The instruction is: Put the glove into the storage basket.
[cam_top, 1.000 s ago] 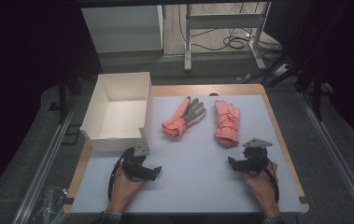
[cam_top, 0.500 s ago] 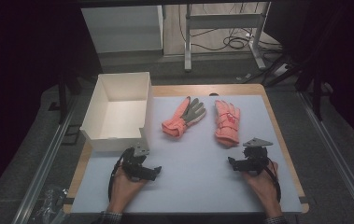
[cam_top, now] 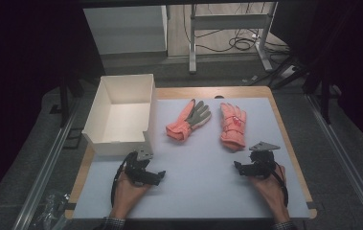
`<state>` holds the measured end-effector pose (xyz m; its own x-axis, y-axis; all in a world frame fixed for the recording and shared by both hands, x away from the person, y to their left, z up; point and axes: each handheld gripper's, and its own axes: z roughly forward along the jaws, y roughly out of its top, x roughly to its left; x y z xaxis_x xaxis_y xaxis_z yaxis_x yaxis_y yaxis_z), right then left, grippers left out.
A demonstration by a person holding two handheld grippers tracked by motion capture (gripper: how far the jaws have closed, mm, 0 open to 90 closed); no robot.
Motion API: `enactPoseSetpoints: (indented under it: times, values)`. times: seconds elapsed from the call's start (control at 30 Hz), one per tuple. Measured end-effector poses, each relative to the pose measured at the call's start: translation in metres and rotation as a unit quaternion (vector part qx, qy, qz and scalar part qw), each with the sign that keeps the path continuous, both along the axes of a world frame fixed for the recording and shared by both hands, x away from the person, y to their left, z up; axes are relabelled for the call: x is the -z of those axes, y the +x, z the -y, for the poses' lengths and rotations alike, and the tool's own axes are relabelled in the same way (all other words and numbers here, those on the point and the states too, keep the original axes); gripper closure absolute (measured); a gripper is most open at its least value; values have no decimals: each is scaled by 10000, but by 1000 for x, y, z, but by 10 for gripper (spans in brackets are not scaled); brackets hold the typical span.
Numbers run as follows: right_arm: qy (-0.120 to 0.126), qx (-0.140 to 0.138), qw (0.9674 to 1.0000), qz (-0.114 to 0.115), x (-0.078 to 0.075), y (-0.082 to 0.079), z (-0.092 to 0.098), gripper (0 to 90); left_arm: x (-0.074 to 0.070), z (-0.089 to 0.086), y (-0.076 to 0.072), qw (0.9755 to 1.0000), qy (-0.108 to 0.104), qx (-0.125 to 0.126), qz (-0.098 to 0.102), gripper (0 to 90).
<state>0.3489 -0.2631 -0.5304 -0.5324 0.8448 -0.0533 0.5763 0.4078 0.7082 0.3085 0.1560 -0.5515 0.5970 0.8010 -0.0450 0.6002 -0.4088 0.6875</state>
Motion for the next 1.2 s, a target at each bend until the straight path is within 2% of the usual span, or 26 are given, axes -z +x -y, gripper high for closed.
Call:
enactPoseSetpoints:
  times: [0.1, 0.23, 0.4, 0.6, 0.73, 0.83, 0.93, 1.07, 1.2]
  values:
    - [-65, -53, 10000, -7, -2, 0, -1, 100, 0, 0, 0, 10000, -7, -4, -2, 0]
    - [-28, -135, 9999, -23, -8, -1, -2, 111, 0, 0, 0, 10000, -10, -6, -2, 1]
    - [152, -190, 9997, -2, -23, 1, -3, 111, 0, 0, 0, 10000, -11, -7, -3, 1]
    - [235, -319, 9991, 174, -41, 5, -12, 111, 0, 0, 0, 10000, -15, -8, -4, 1]
    - [85, -499, 9986, 143, -47, 13, -24, 111, 0, 0, 0, 10000, -16, -7, -5, 2]
    - [132, -575, 9981, 147, -48, 17, -31, 112, 0, 0, 0, 10000, -17, -9, -6, 2]
    - [243, -736, 9969, 121, -50, 29, -47, 138, 0, 0, 0, 10000, -19, -8, -5, 3]
    - [348, -820, 9959, 126, -50, 39, -58, 152, 0, 0, 0, 10000, -18, -5, -6, 3]
    - [362, -895, 9952, 143, -53, 51, -72, 157, 0, 0, 0, 10000, -22, -5, -8, 3]
